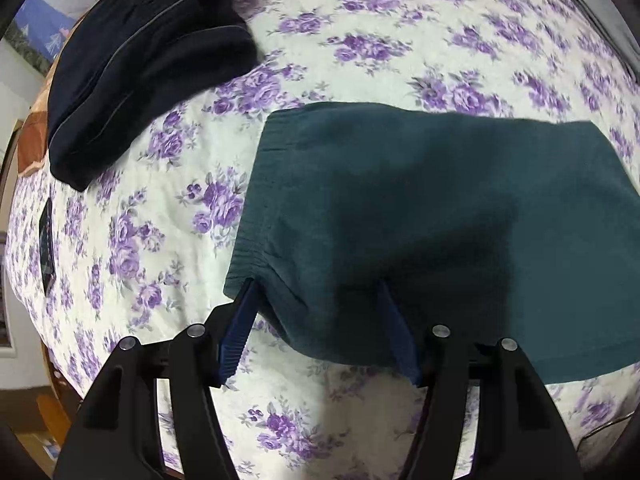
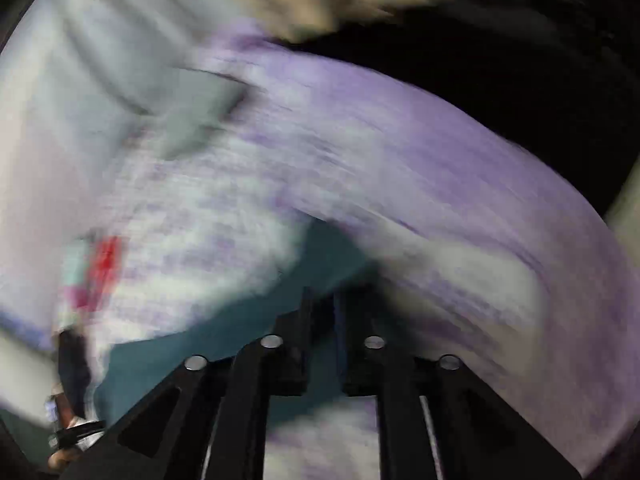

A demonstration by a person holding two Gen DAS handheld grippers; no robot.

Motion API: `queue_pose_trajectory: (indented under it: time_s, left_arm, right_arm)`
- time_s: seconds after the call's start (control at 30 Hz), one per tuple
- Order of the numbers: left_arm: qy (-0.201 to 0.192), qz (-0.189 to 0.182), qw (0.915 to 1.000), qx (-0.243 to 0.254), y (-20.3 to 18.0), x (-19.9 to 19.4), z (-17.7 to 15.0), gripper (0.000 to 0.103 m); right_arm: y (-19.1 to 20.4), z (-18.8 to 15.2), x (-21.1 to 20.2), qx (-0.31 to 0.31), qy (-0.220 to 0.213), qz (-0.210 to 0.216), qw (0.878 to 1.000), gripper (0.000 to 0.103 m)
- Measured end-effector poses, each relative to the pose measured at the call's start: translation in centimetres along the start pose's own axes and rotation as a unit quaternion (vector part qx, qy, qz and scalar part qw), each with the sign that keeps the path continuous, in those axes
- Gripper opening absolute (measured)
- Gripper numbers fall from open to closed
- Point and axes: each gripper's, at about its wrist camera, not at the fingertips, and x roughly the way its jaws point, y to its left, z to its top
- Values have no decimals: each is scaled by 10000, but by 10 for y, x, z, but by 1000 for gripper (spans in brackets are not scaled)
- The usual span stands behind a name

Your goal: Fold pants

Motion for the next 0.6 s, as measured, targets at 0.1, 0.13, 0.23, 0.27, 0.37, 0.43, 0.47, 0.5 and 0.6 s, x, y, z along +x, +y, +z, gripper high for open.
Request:
queue_pose_trajectory:
  time_s: [0.1,0.13,0.23,0.27,0.37,0.43,0.47,0.5,0.6]
  left_arm:
    - [-8,33,10000,76,0,-4,2,60]
    - [-25,37,10000,73,0,-6,3,60]
    - [-53,24,10000,46,2,-9,4,60]
    - [-61,3,10000,10,3,-10,4,60]
    - [-45,-95,9999,-75,8,-10,1,60]
    - [-34,-159,9998,-105,11,-7,-2,60]
    - [-22,-163,9998,-103,15,-4,-5,60]
    - [4,-156,9998,-106,16,0,-7,60]
    - [45,-228,9994,-264,27,11,-17,64]
  right_arm:
    - [-17,-9,-10,407,-252,-60,9988,16]
    - [-14,-8,-12,383,-324,-29,9987,16]
    - [13,3,-9,89,-445,222,9987,27]
    - [20,7,-4,27,-422,172,9990,31]
    - [37,17,25,10,-87,-166,9998,30]
    - [38,17,32,-63,20,-327,9994,4]
    - [42,20,34,-154,36,-468,9988,0]
    - [43,21,32,-196,0,-572,9982,0]
    - [53,28,2,-391,-386,-718,9959,0]
